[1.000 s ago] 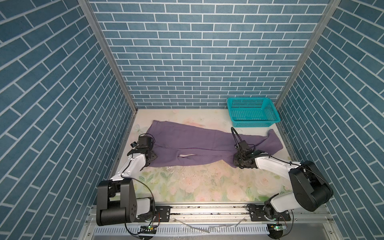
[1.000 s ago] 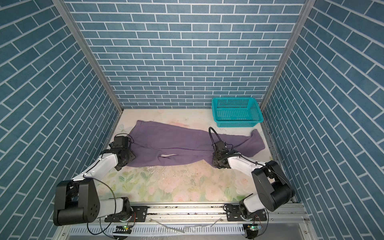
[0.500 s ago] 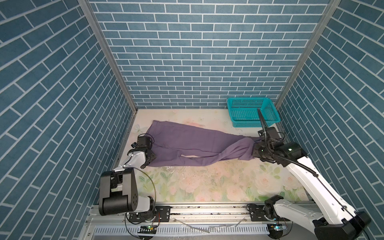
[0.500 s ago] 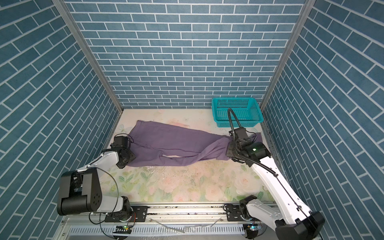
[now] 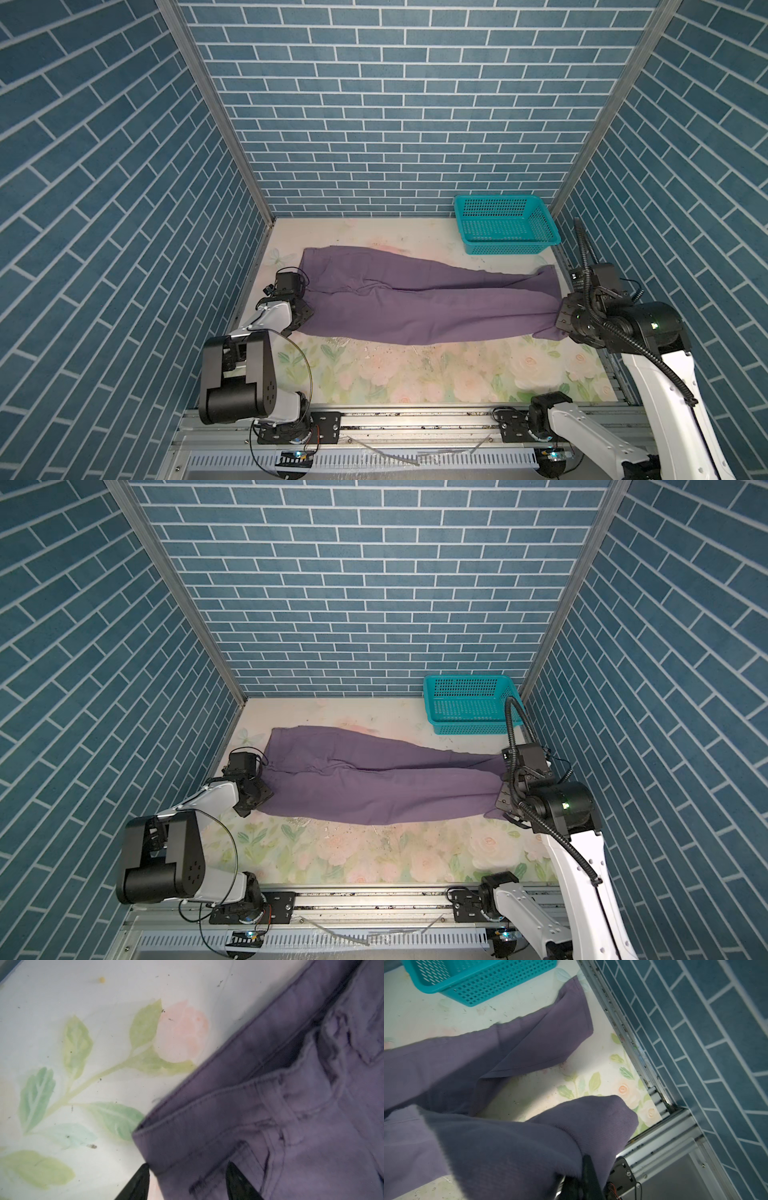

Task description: Fold and stack the trousers

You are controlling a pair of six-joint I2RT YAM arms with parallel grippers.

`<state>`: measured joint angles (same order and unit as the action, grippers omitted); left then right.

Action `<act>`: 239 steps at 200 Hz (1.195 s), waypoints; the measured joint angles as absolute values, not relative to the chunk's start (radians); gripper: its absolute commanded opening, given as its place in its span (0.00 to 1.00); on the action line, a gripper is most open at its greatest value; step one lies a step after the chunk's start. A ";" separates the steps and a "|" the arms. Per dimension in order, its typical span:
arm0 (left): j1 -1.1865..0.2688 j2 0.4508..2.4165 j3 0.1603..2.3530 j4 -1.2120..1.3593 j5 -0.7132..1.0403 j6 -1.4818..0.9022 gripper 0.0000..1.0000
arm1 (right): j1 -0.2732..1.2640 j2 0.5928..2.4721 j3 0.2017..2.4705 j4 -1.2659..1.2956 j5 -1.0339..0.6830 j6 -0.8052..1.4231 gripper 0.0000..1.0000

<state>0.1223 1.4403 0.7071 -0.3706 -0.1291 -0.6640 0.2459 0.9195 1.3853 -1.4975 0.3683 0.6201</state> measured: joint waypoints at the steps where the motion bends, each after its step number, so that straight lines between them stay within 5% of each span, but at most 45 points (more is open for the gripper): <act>1: 0.122 1.440 0.707 -0.371 -0.130 -0.664 0.60 | 0.245 0.919 1.385 -1.499 0.369 0.620 0.00; 52: 0.122 1.403 0.708 -0.410 -0.131 -0.665 0.40 | 0.202 0.895 1.269 -1.487 0.354 0.620 0.00; 88: 0.122 1.212 0.645 -0.457 -0.149 -0.697 0.84 | 0.166 0.937 1.065 -1.366 0.286 0.593 0.00; 128: 0.122 1.136 0.583 -0.489 -0.165 -0.707 0.87 | 0.074 0.982 0.980 -1.246 0.194 0.546 0.00; 165: 0.122 1.273 0.581 -0.415 -0.129 -0.707 0.63 | -0.019 0.996 0.948 -1.150 0.100 0.507 0.00; 182: 0.120 1.362 0.596 -0.368 -0.115 -0.693 0.44 | -0.083 1.002 0.913 -1.124 0.051 0.489 0.00; 208: 0.126 1.458 0.656 -0.290 -0.091 -0.689 0.03 | -0.165 1.024 0.902 -1.105 -0.015 0.469 0.00; 239: 0.139 1.469 0.683 -0.295 -0.067 -0.692 0.00 | -0.226 1.023 0.902 -1.094 -0.055 0.462 0.00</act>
